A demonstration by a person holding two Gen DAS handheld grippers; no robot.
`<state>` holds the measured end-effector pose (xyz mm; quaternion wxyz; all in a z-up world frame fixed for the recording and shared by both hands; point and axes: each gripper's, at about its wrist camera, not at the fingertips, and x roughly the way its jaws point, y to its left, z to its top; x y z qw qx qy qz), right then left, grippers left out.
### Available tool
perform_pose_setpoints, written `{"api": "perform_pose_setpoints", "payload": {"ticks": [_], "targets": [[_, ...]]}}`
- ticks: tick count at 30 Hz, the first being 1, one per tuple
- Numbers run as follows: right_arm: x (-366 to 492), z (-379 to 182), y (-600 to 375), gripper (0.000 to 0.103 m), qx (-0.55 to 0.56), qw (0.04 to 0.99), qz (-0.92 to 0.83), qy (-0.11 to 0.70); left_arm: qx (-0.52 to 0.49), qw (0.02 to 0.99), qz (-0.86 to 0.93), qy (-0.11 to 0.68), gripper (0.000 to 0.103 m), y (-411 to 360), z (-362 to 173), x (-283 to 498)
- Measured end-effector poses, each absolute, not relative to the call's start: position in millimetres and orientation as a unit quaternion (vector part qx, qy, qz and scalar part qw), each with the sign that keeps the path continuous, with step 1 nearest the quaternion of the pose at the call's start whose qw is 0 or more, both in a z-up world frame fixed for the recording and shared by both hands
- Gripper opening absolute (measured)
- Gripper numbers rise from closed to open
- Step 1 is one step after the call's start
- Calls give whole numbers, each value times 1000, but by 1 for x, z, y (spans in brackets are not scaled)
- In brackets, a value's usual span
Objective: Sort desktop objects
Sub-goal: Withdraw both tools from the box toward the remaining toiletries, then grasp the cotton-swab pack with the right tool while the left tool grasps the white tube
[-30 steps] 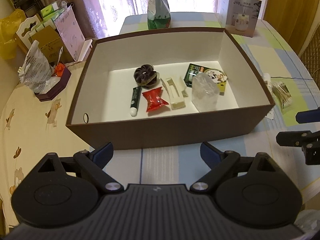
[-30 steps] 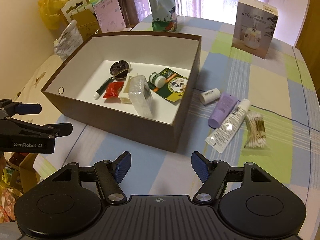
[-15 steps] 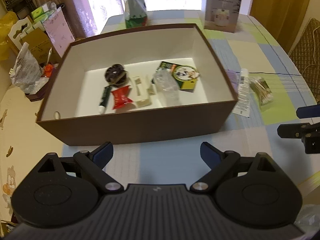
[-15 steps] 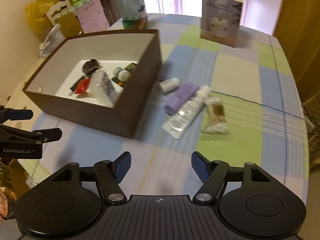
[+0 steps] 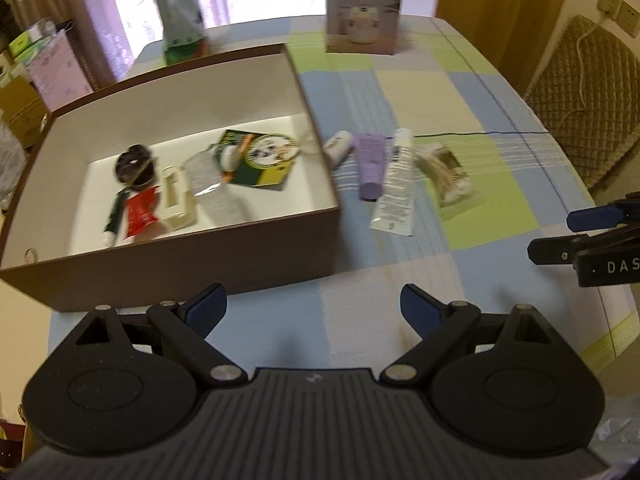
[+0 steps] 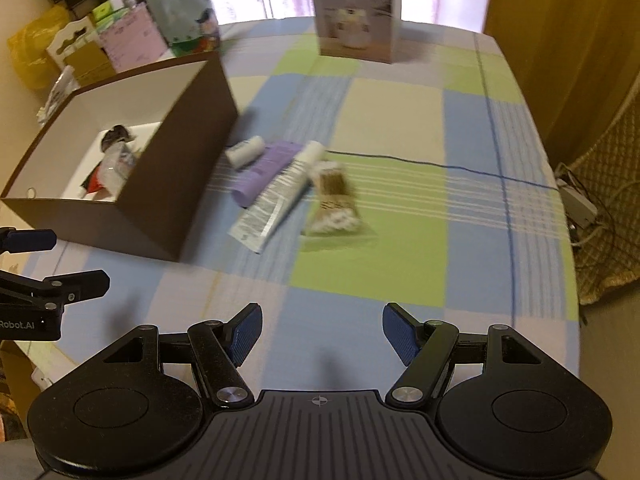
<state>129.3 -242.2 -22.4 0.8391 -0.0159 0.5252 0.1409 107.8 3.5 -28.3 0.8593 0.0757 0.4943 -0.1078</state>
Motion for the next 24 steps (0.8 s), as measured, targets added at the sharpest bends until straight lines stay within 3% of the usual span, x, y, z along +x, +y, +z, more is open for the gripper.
{"api": "perform_pose_setpoints", "payload": {"ticks": [24], "targets": [[201, -72, -269, 72, 12, 843, 184, 505, 80, 857, -134, 490, 92, -37, -24, 167]]}}
